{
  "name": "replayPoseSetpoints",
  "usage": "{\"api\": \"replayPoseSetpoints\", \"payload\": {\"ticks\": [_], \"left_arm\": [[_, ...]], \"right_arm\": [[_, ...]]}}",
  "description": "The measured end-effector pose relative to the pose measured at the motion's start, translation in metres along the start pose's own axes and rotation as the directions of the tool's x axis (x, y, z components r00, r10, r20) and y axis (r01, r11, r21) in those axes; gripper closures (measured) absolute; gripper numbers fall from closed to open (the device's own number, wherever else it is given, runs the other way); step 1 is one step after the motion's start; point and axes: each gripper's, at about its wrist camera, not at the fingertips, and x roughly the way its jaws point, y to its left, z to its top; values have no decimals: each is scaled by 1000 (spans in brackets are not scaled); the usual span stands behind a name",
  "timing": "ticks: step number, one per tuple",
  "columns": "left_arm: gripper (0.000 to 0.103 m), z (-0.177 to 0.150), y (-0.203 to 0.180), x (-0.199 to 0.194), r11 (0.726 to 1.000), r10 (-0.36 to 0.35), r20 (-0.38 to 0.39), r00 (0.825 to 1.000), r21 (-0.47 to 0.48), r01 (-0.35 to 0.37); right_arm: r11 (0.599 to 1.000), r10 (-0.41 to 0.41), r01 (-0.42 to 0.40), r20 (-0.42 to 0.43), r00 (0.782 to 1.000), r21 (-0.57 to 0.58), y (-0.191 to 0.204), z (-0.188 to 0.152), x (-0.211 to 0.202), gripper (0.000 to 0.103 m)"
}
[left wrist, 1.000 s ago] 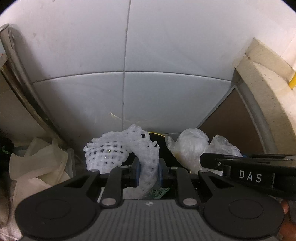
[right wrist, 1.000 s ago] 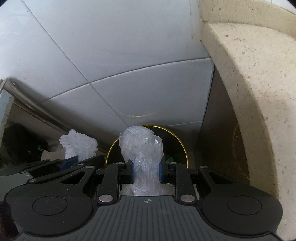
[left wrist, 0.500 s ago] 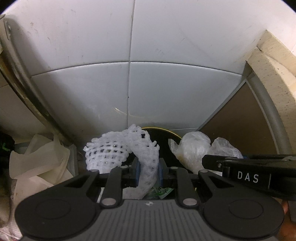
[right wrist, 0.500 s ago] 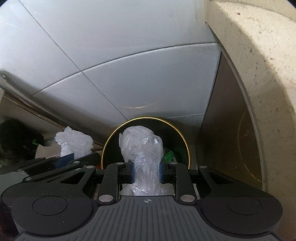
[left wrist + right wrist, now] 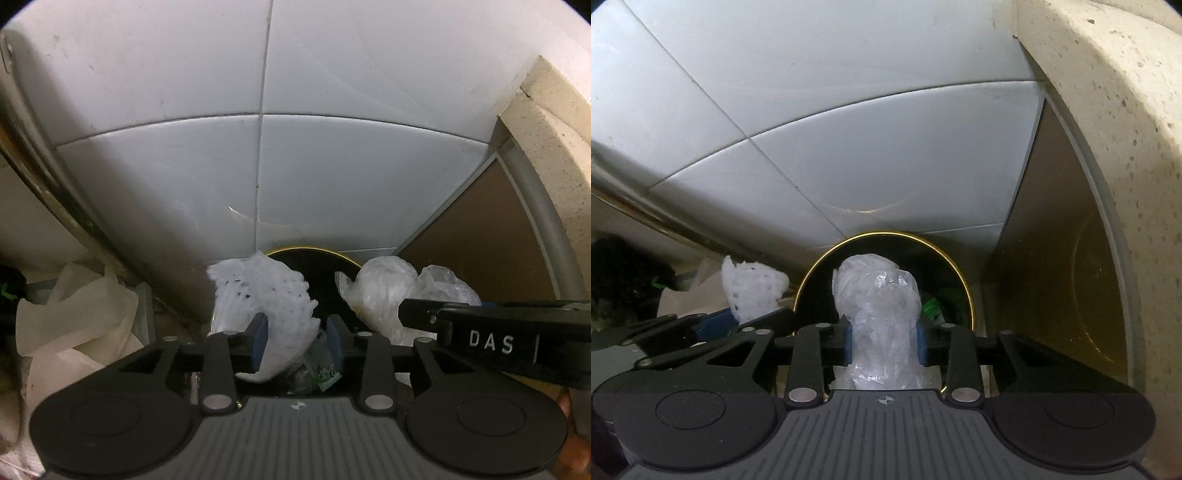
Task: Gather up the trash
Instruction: 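Open the left tool to drop the foam net into the bin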
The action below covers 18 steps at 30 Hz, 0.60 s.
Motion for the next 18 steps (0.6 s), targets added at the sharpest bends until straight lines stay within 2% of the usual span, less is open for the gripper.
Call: {"api": "replayPoseSetpoints", "payload": {"ticks": [7,13,18], "left_arm": [[70,1,2,-2,1000,-3,-6,1000,-3,3],[70,0,4,-8,1000,6,18,1000,-14,-6],[69,-1,4,-11,1000,12,27,1000,-17,-11]], "right_arm": [[1000,-7,7,7,1000,28,-6,1,-3,61],[998,2,-3,11,1000,63,-11,1,-4,53],[997,9,-10,21,1000,71,-11,1,-8,50]]}}
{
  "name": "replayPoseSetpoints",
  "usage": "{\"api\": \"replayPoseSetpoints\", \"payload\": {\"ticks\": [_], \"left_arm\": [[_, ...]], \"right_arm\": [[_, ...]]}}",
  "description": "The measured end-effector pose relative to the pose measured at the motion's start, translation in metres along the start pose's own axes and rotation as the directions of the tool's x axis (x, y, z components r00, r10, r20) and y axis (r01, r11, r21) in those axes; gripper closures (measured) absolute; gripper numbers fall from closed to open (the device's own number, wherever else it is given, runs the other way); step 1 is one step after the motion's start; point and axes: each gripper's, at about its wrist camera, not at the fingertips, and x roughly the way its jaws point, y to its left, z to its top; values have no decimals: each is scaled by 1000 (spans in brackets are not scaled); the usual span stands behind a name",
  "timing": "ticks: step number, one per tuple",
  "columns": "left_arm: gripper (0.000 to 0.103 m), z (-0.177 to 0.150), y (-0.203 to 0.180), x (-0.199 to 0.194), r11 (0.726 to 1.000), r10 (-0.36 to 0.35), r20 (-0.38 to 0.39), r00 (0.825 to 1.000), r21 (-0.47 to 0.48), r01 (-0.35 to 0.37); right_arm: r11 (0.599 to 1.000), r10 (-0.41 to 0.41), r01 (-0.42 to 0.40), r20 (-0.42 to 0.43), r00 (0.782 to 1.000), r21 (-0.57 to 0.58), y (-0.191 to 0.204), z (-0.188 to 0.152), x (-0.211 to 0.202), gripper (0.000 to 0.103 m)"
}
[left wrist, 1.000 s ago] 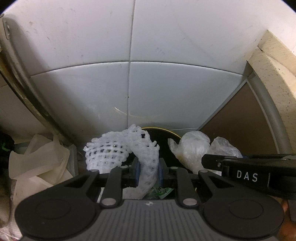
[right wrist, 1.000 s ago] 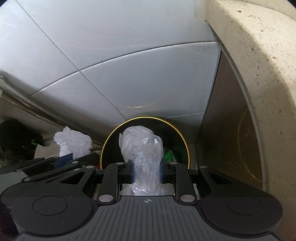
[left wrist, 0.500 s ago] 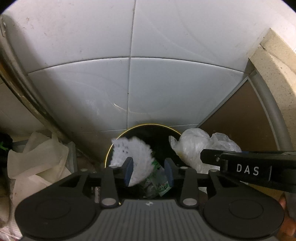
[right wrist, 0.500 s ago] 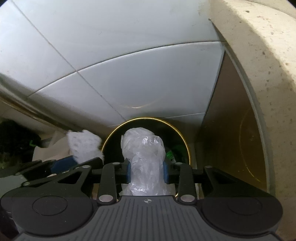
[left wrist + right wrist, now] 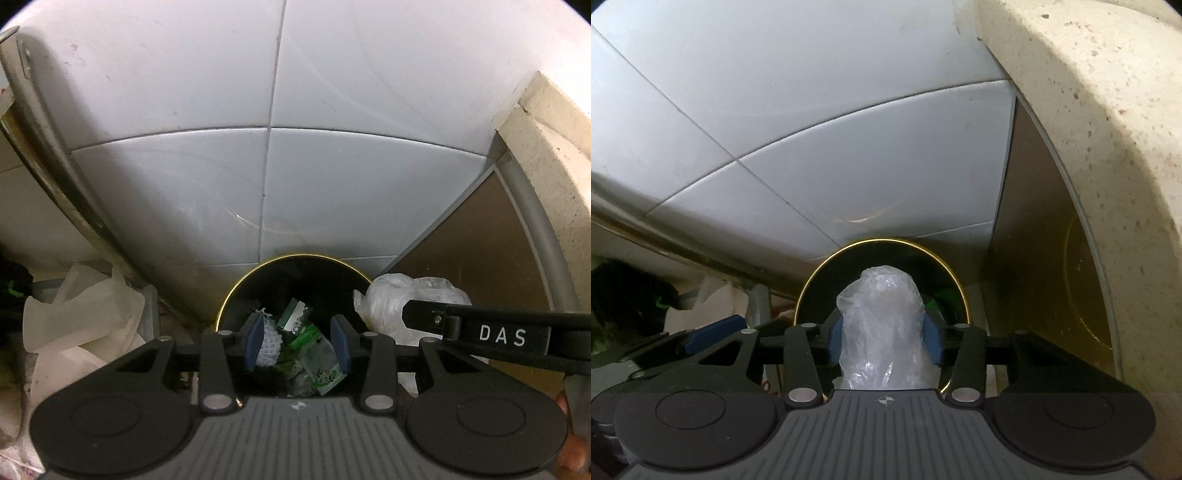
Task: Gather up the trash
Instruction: 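Open the left tool to drop the foam net into the bin, then open the right tool to drop the clear plastic bag into the bin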
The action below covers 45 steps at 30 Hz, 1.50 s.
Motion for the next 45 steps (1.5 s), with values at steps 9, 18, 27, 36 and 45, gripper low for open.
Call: {"api": "replayPoseSetpoints", "payload": {"ticks": [9,18,27,36,45], "left_arm": [[69,1,-1,-5,1000,12,17,1000,16,-12],[69,0,1,-13,999,39,51,998,12,-40],[69,-2,3,-20,999,52,79,995,11,-53],[68,-1,8,-25,998,57,89,994,-6,-57],[68,3,-2,-40,999,33,119,992,25,-36]], "right_arm": [[1000,-6,6,10,1000,-4,0,-2,-5,49],[999,-35,36,39,999,-38,5,-4,-11,47],[1000,-19,20,57,998,-24,8,-3,-15,41],[1000,1,0,63,998,-18,12,-2,-20,40],[999,-29,33,107,994,-37,16,-2,-35,40]]}}
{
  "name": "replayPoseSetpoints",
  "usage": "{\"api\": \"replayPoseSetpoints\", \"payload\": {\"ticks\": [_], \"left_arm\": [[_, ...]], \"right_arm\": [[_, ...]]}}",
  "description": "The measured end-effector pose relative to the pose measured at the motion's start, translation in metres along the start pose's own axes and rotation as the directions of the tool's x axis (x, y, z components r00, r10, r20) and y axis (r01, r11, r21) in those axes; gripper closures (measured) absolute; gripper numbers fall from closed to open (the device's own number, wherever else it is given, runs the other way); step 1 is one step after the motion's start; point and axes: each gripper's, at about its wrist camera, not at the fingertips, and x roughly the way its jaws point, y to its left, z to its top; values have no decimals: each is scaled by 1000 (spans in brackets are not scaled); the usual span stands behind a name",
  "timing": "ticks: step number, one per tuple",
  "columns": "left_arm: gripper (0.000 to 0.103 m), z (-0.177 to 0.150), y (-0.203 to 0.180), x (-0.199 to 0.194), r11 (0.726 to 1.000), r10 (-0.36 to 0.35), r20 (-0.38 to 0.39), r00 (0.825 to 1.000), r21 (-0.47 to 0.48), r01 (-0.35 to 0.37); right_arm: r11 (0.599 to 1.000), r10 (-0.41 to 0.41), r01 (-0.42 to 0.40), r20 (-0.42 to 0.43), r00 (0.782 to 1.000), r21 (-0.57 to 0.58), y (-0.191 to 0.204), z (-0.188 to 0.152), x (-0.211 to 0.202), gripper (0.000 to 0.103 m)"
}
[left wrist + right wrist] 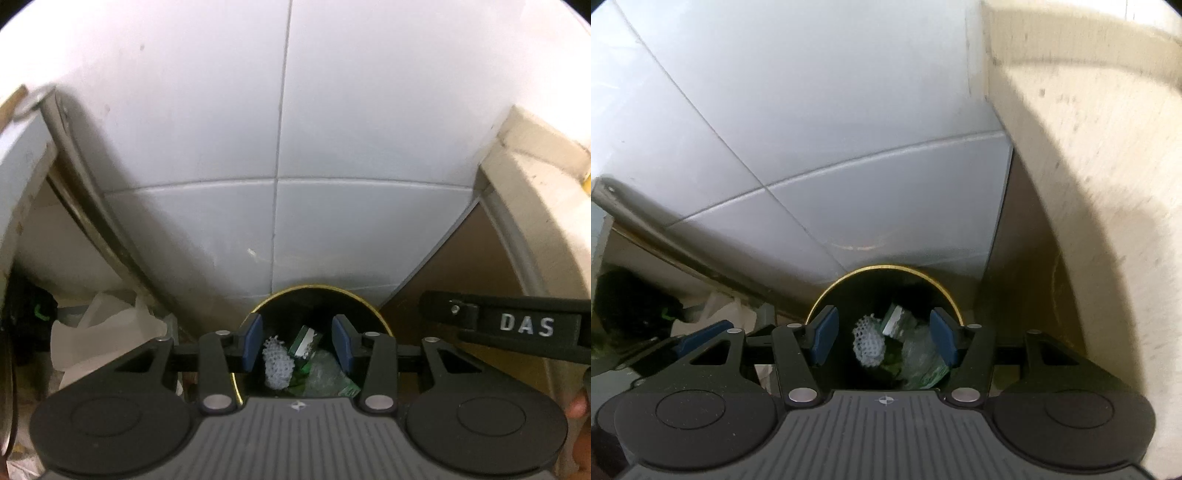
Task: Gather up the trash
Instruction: 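Open the right tool to drop the clear plastic bag into the bin, then move both open tools up to the vegetable scrap pile on the counter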
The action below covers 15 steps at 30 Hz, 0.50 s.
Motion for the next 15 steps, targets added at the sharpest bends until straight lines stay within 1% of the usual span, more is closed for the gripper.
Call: {"api": "replayPoseSetpoints", "payload": {"ticks": [4,7,15], "left_arm": [[65,9,-6,-13,999,-32,34,999,5,32],[64,15,-14,-23,999,-46,58,997,29,44],[63,29,-38,-49,987,-141,106,984,88,132]], "right_arm": [[1000,0,-1,43,999,10,-2,5,-21,38],[1000,-5,3,79,997,27,-8,8,-37,38],[998,-23,11,172,985,68,-21,9,-83,36]]}}
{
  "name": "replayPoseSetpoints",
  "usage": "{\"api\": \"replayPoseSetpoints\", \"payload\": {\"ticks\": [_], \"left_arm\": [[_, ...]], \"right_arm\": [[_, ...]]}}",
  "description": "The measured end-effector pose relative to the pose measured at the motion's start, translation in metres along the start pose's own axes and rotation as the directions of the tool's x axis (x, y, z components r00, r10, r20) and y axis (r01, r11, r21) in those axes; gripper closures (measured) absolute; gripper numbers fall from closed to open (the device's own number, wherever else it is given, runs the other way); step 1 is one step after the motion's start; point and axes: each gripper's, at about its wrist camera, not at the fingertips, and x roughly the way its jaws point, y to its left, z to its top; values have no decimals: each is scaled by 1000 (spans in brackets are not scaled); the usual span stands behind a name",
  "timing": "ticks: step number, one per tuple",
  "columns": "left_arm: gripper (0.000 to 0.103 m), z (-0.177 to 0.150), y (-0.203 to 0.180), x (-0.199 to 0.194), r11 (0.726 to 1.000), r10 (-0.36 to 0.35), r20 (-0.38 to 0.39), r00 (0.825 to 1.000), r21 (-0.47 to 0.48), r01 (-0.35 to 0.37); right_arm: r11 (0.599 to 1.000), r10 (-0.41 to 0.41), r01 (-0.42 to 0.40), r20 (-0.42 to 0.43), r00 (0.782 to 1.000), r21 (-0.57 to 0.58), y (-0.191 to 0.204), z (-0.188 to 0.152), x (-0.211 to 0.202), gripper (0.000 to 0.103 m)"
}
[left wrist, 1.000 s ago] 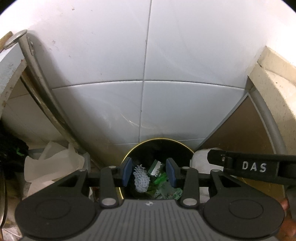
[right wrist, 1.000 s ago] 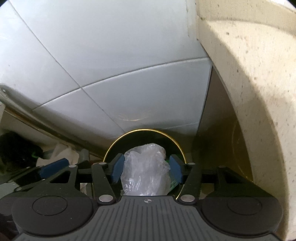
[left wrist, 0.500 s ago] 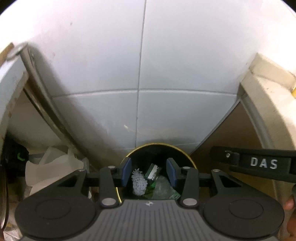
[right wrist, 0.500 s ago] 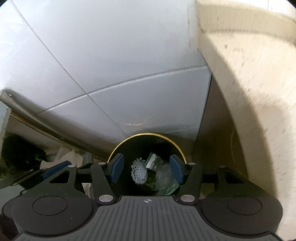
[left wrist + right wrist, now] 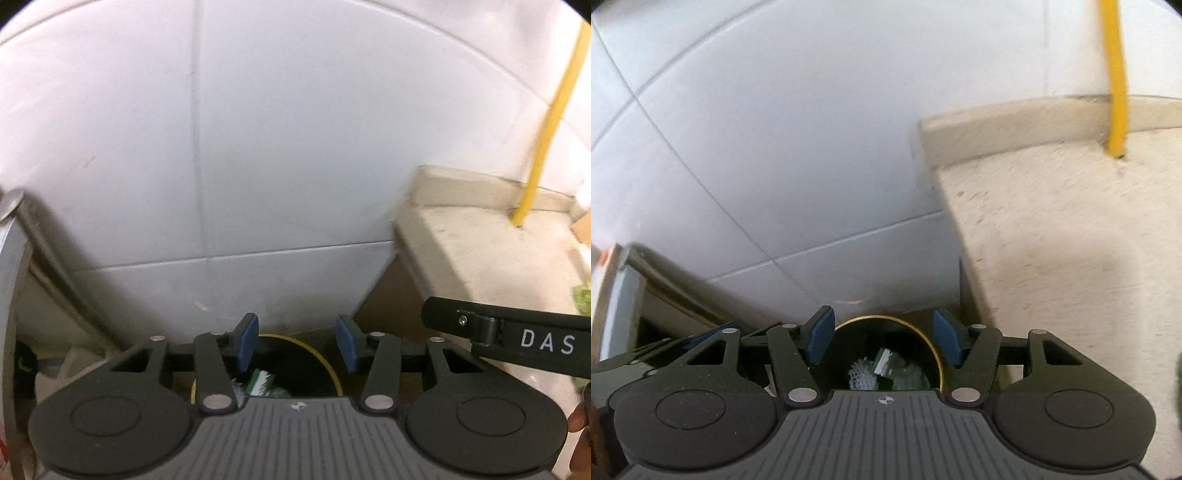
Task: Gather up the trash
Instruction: 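Move both open tools up to the vegetable scrap pile on the counter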
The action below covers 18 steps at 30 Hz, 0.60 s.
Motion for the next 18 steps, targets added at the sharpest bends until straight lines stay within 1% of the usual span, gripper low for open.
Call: {"api": "replayPoseSetpoints", "payload": {"ticks": [4,8,13,18], "left_arm": [[60,5,-19,-6,998,-60,15,998,37,60],[58,8,-46,-10,989,-113,19,993,101,110],[58,7,-73,-12,972,-173,9,985,163,169],[57,4,-98,-16,952,-225,-5,974,210,221]], "right_arm": [[1000,-14,12,47,999,26,-12,0,-23,35],[997,-46,40,93,995,64,-31,2,-48,34],[989,-105,88,142,984,122,-58,-1,-74,32],[974,-162,131,168,972,183,-85,-5,-94,31]]}}
